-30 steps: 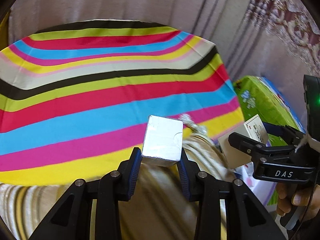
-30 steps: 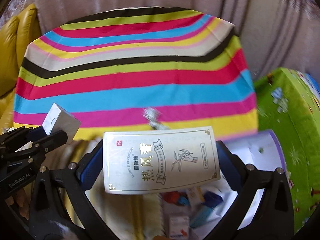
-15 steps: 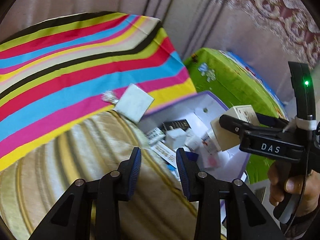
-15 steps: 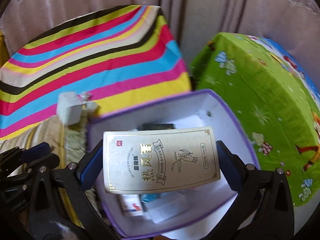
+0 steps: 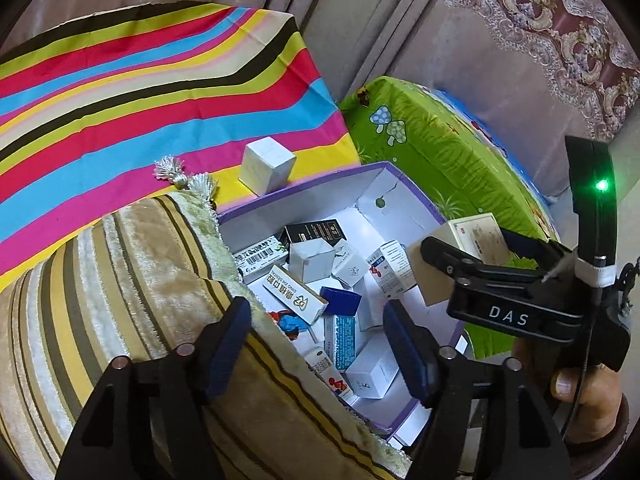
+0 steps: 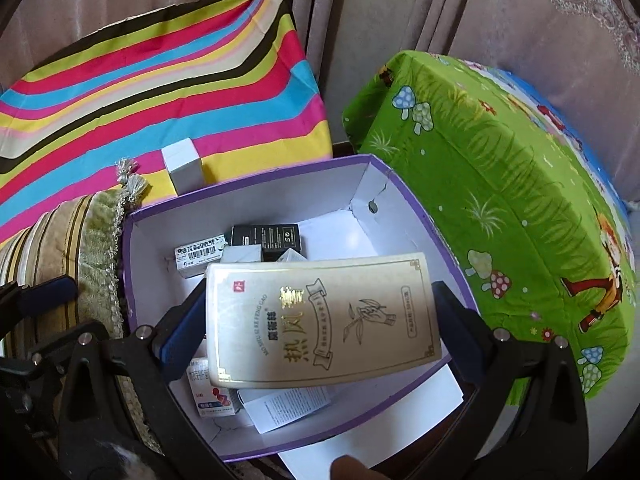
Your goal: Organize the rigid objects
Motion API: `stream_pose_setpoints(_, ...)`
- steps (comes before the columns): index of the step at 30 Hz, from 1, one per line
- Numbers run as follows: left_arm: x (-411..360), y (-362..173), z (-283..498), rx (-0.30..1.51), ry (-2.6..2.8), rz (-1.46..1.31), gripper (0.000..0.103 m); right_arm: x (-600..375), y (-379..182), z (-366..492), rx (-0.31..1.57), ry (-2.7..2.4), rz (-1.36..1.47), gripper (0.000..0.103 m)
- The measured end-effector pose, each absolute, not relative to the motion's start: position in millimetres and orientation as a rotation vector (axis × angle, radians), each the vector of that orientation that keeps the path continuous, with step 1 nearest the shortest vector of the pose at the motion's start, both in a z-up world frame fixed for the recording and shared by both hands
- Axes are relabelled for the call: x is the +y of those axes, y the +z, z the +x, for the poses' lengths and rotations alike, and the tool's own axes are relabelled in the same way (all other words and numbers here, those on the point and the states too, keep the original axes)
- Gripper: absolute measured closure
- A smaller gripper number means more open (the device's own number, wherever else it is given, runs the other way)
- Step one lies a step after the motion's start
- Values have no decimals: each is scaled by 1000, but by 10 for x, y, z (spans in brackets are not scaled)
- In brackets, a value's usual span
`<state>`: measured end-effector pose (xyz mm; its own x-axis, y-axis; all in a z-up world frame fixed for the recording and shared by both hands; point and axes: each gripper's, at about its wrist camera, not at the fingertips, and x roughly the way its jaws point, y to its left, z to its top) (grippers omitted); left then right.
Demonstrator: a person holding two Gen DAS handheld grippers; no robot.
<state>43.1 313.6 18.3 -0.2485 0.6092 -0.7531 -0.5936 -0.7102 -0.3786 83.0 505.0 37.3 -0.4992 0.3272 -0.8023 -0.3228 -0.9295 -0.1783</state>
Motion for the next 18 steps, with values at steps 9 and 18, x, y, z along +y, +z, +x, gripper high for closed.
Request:
stream_pose_setpoints(9, 2901, 287, 412, -113, 2058, -1199, 32, 5036, 328, 406, 7, 2470, -1324, 0)
stream_pose_setpoints(18, 2717, 283, 291, -166, 2052, -1189, 32, 4464, -34, -285, -327, 2465, -1567, 0)
